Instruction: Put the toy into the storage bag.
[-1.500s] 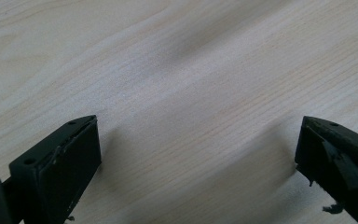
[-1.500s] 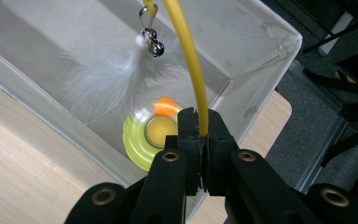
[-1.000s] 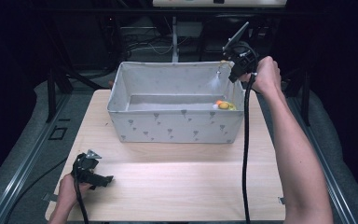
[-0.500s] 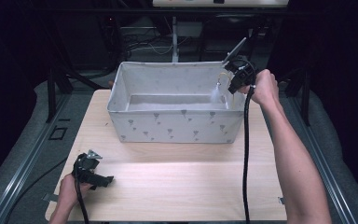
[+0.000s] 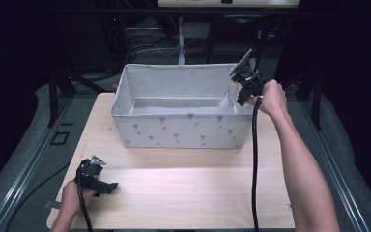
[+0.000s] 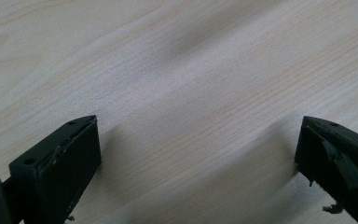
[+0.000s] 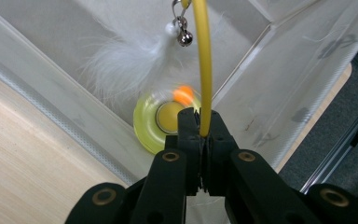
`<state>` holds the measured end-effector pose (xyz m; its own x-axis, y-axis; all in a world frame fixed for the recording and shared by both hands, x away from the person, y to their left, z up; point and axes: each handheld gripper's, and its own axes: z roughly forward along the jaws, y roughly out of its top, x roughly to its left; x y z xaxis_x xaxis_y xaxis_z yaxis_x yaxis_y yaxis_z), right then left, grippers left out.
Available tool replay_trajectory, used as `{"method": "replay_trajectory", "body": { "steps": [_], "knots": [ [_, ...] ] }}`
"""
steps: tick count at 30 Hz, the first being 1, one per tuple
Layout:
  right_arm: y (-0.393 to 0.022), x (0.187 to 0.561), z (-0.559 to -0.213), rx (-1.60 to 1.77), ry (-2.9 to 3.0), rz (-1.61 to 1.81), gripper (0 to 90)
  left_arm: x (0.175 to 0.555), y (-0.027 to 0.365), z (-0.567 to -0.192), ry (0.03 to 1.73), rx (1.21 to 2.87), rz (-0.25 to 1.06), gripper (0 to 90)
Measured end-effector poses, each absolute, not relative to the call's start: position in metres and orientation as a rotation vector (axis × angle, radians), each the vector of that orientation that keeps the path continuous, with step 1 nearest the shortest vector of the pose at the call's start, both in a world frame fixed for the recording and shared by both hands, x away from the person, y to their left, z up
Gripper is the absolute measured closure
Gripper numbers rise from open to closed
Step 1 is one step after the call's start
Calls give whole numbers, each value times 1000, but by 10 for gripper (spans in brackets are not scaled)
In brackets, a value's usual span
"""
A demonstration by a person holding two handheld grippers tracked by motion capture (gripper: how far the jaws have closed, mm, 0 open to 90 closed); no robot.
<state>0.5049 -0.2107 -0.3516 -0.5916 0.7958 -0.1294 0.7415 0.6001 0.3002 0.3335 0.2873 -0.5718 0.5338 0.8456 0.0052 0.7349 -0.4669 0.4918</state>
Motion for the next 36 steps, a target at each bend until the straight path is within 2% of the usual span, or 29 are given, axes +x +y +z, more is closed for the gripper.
{"method": "replay_trajectory", "body": {
  "steps": [13,23,29,31,32,33,36],
  "knots": [
    [-211,510,-375,1285,2603,283,883,334,287,-572,1290,2347,343,2],
    [-213,511,-374,1310,2605,280,878,334,287,-572,1286,2348,339,2],
    [-221,507,-360,1332,2575,376,771,334,286,-572,1290,2345,347,2],
    [-223,504,-350,1332,2560,403,693,334,286,-573,1291,2344,343,2],
    [-223,504,-350,1332,2560,403,693,334,286,-573,1291,2344,343,2],
    [-225,501,-344,1332,2556,427,643,334,286,-573,1289,2346,344,2],
    [-227,498,-337,1332,2554,454,594,334,286,-572,1288,2346,344,2]
  ]
}}
